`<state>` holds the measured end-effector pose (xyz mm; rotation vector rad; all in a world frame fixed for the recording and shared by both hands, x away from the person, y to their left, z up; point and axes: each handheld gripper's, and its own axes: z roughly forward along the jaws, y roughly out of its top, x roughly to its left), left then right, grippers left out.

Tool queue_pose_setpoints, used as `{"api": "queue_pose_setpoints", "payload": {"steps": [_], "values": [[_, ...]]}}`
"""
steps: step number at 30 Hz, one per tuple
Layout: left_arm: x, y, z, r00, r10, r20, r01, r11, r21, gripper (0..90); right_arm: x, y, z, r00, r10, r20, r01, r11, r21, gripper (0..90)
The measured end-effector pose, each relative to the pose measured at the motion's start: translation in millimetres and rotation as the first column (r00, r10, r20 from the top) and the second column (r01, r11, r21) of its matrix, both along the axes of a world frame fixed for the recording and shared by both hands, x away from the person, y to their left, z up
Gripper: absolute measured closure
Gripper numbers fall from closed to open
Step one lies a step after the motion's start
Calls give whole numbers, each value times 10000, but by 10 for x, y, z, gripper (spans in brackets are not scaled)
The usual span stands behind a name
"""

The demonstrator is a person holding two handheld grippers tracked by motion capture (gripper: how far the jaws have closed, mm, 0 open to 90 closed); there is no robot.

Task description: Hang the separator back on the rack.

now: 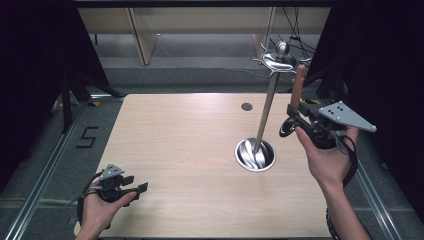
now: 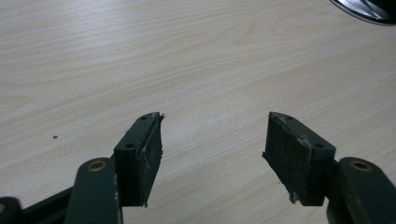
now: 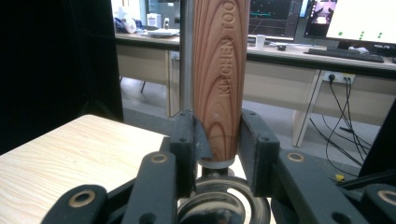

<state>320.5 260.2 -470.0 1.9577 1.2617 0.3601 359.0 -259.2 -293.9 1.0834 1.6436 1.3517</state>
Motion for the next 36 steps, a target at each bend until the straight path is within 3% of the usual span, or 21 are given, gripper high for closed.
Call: {"api": "queue_pose_setpoints", "payload": {"steps": [21, 22, 25, 36], "values": [[0, 3, 2, 10000, -49, -13, 49, 10000, 22, 357, 40, 48, -13, 9997, 33, -241, -31, 10000, 74, 699], [0, 3, 2, 10000, -54, -11, 54, 10000, 27, 357, 58, 38, -14, 9999, 88, -71, -89, 9999, -74, 699], [-3, -1, 3, 10000, -22, -19, 22, 10000, 10, 357, 53, 57, -21, 9999, 15, -157, -14, 10000, 86, 699], [-1, 3, 5, 10000, -79, 43, 78, 9999, 75, 357, 73, 54, -36, 9999, 39, -134, -40, 10000, -47, 698]]}}
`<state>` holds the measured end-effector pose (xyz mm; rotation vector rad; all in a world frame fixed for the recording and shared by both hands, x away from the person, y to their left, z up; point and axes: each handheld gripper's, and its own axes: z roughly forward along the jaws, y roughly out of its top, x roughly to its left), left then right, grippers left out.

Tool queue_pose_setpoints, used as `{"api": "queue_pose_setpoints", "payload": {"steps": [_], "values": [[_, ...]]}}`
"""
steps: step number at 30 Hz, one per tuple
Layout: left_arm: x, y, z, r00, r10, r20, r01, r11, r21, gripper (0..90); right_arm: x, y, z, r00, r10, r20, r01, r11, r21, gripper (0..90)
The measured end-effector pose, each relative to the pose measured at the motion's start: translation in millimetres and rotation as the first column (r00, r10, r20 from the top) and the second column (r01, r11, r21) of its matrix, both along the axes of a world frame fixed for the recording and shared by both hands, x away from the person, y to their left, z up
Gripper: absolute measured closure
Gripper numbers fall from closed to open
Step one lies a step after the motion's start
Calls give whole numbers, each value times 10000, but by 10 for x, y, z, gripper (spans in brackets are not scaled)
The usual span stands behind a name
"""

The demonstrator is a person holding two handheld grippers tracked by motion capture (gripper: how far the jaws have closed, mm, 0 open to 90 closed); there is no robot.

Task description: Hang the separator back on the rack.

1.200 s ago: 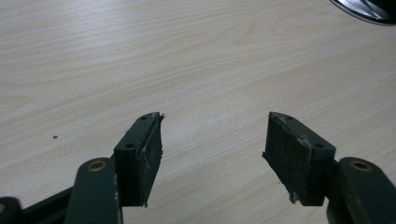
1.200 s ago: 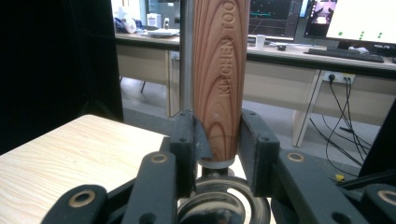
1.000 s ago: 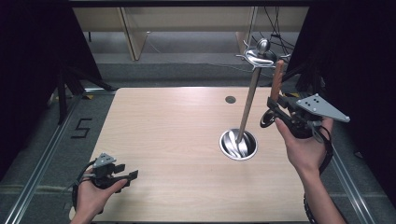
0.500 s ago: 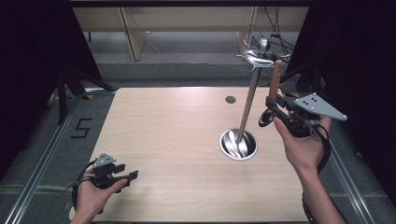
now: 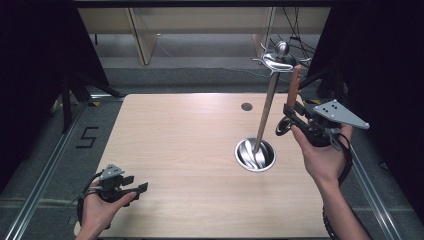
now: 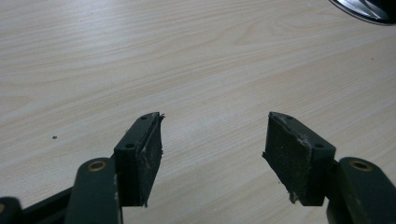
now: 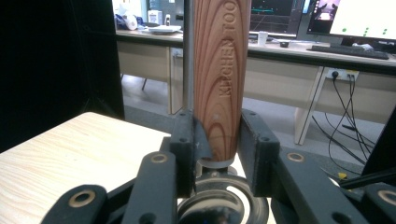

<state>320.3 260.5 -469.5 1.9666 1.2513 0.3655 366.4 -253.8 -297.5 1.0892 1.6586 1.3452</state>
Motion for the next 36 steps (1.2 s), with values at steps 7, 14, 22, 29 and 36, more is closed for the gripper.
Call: {"api": "queue_pose_setpoints", "payload": {"steps": [7, 14, 22, 29, 36], "values": [[0, -1, 0, 10000, 8, 5, -8, 10000, -8, 357, 14, -4, -17, 10000, 42, -47, -43, 9999, -116, 698], [-1, 1, 1, 10000, -10, 0, 10, 10000, 7, 357, 18, 7, -37, 9998, 58, -199, -59, 10000, -51, 698], [-1, -4, -3, 10000, 37, 75, -37, 10000, -2, 357, 18, 12, -47, 9997, 0, -232, 0, 10000, -9, 698], [-2, -5, -3, 10000, 48, 82, -48, 10000, -20, 357, 19, 4, -45, 9997, 22, -256, -25, 9999, -139, 695], [-1, -1, 0, 10000, 7, 34, -7, 10000, -17, 357, 24, -17, -47, 9999, -12, -156, 7, 9996, -296, 644]]}}
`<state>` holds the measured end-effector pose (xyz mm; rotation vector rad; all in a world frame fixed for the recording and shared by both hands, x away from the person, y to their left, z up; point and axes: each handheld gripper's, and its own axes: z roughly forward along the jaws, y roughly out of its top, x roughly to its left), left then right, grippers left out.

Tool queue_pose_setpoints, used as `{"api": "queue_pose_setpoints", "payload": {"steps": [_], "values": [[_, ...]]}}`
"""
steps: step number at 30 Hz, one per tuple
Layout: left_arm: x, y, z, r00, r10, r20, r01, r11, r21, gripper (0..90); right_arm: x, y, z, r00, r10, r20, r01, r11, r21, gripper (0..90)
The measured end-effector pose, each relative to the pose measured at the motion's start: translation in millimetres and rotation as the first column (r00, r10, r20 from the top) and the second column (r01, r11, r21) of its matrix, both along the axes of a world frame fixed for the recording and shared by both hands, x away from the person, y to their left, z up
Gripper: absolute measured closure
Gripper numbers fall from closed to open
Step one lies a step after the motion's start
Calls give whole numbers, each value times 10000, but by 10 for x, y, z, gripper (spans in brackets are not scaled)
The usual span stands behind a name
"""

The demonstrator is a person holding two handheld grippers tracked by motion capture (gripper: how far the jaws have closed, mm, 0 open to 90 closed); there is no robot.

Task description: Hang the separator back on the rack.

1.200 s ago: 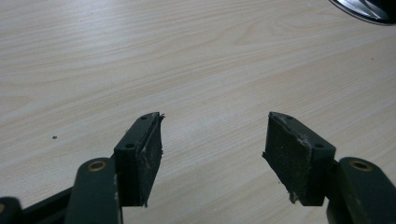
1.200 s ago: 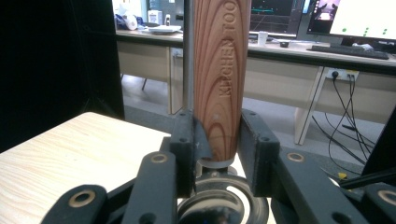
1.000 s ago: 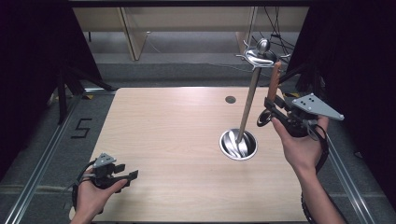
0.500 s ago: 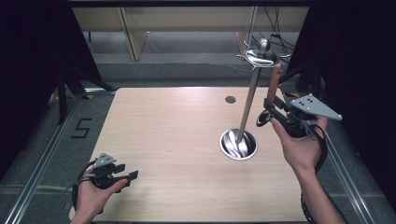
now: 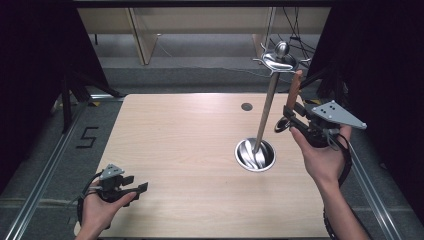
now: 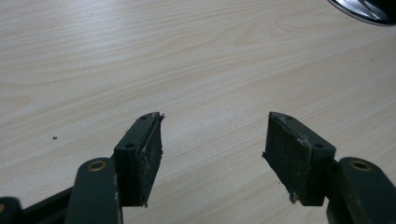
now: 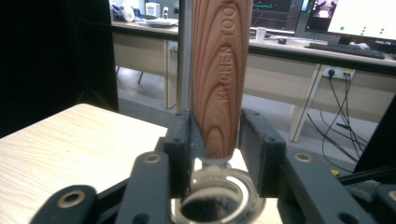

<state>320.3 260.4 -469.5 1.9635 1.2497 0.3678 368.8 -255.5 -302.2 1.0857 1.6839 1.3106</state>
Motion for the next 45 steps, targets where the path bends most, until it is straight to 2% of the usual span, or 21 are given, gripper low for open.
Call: {"api": "queue_pose_setpoints", "payload": {"steps": [6, 8, 10, 13, 14, 16, 19, 20, 21, 26, 28, 30, 33, 35, 36, 38, 40, 42, 43, 44, 45], "values": [[0, -2, -3, 10000, 50, 32, -50, 10000, -31, 357, -25, -16, 10, 9999, -70, -97, 69, 9999, -128, 550], [-3, -5, -3, 10000, 97, -8, -97, 9999, -35, 357, -26, -31, 0, 10000, 4, 33, -3, 9997, -242, 519], [4, 1, -6, 10000, 4, 94, -4, 10000, 20, 357, -41, -31, -18, 9999, -30, -110, 27, 9997, -246, 489], [-1, -4, -7, 9999, 112, -48, -113, 9999, -66, 357, -52, -70, -68, 9995, 85, -299, -100, 9987, -495, 454], [-2, -6, -7, 9999, 129, -47, -129, 9999, -66, 357, -60, -67, -92, 9985, -39, -548, 18, 9993, -372, 440], [4, 1, -5, 10000, -17, -3, 17, 10000, -17, 356, -56, -91, -140, 9974, 18, -724, -52, 9989, -474, 433], [-3, -8, -7, 9999, 158, -48, -158, 9998, -85, 356, -73, -115, -207, 9942, -18, -1075, -43, 9984, -561, 427], [-2, -9, -9, 9998, 177, -36, -177, 9998, -132, 356, -86, -110, -233, 9930, -186, -1169, 136, 9990, -432, 427], [-2, -22, -15, 9996, 283, -11, -283, 9992, -283, 356, -72, -143, -253, 9934, 44, -1150, -121, 9977, -662, 426], [0, -21, -15, 9997, 223, 20, -223, 9993, -288, 356, -109, -188, -396, 9901, -183, -1395, 96, 9980, -627, 426], [0, -23, -17, 9997, 229, 75, -227, 9994, -271, 356, -105, -227, -464, 9893, -99, -1454, -13, 9971, -766, 426], [-5, -25, -15, 9995, 325, 7, -324, 9991, -282, 356, -122, -239, -546, 9834, -236, -1799, 97, 9969, -776, 427], [-4, -22, -15, 9995, 308, -4, -308, 9992, -269, 355, -121, -277, -694, 9788, -392, -2008, 243, 9968, -764, 427], [0, -22, -16, 9997, 237, 60, -235, 9994, -267, 355, -125, -324, -783, 9730, -348, -2283, 142, 9957, -914, 428], [1, -21, -16, 9997, 218, 81, -216, 9995, -250, 355, -134, -338, -826, 9653, -439, -2574, 248, 9967, -770, 428], [0, -26, -17, 9996, 266, 112, -263, 9994, -227, 355, -117, -387, -903, 9652, -371, -2588, 108, 9947, -1022, 428], [-1, -26, -13, 9997, 253, 70, -251, 9994, -239, 355, -129, -397, -987, 9578, -497, -2832, 237, 9952, -945, 428], [-2, -34, -16, 9996, 268, 75, -265, 9991, -324, 355, -107, -435, -1065, 9579, -263, -2859, -58, 9938, -1107, 428], [-5, -32, -8, 9997, 239, 12, -239, 9993, -277, 355, -128, -430, -1089, 9443, -476, -3256, 175, 9954, -947, 428], [-4, -33, -12, 9997, 241, 91, -238, 9993, -287, 355, -124, -448, -1115, 9429, -487, -3296, 129, 9939, -1099, 428], [1, -14, -7, 9999, 55, 104, -54, 9999, -103, 355, -141, -424, -1133, 9319, -680, -3564, 424, 9960, -791, 428]]}}
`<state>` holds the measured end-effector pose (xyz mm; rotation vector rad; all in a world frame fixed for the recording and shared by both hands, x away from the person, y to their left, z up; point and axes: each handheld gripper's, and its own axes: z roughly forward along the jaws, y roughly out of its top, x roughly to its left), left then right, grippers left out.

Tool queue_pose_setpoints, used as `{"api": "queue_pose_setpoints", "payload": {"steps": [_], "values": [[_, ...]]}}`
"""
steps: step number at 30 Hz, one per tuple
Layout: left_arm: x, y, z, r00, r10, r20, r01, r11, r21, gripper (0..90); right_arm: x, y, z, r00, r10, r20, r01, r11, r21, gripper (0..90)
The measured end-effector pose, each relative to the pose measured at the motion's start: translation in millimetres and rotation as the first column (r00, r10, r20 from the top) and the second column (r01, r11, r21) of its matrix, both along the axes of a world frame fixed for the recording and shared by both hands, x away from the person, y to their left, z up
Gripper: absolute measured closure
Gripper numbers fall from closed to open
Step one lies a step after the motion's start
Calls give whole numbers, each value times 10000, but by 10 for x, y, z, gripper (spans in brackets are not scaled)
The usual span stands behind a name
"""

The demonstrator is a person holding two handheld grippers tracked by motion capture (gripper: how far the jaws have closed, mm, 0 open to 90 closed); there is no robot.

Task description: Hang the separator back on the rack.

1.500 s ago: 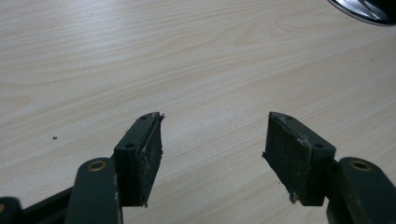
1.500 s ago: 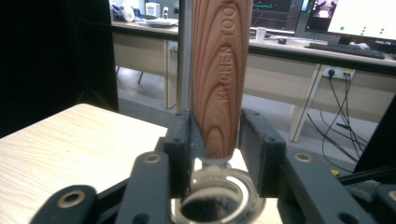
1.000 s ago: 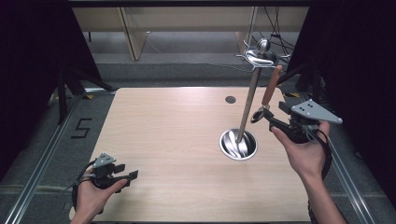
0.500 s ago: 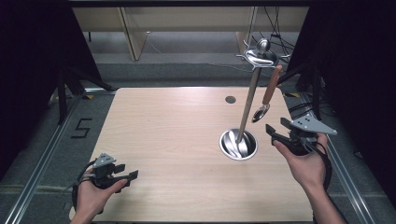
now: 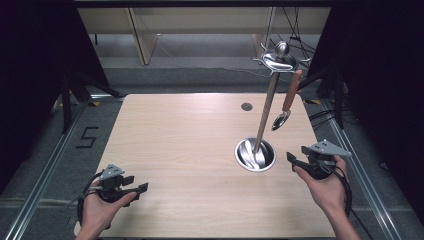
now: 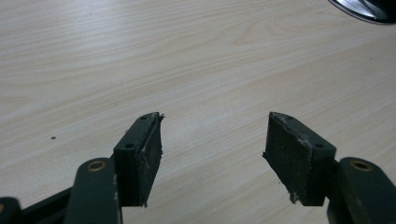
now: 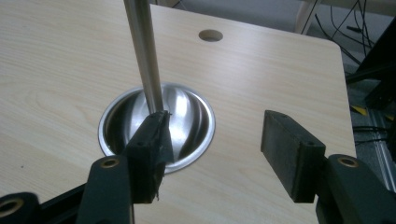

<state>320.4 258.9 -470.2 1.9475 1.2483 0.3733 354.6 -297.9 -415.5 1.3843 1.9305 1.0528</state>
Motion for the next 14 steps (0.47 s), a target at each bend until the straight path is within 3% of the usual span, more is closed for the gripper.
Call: {"api": "queue_pose_setpoints", "payload": {"steps": [4, 5, 7, 8, 14], "values": [[-5, -8, -2, 10000, -4, -25, 4, 9999, -126, 356, 28, -60, -76, 9997, 171, 163, -166, 9993, -327, 428], [-4, 8, 8, 9997, -203, -122, 203, 9998, 58, 356, 8, -40, -94, 9998, -100, -148, 99, 9999, -59, 428], [-6, 3, 17, 9996, -277, -55, 278, 9995, 134, 356, 32, -82, -153, 9999, 68, -149, -70, 9999, -133, 428], [-8, -17, 7, 9999, -120, 61, 121, 9999, -39, 356, 18, -71, -180, 9991, -223, -363, 227, 9997, 88, 428], [-4, -23, 9, 9998, -172, 72, 173, 9998, -98, 356, 54, -174, -277, 9991, -323, -263, 331, 9990, 306, 428]]}}
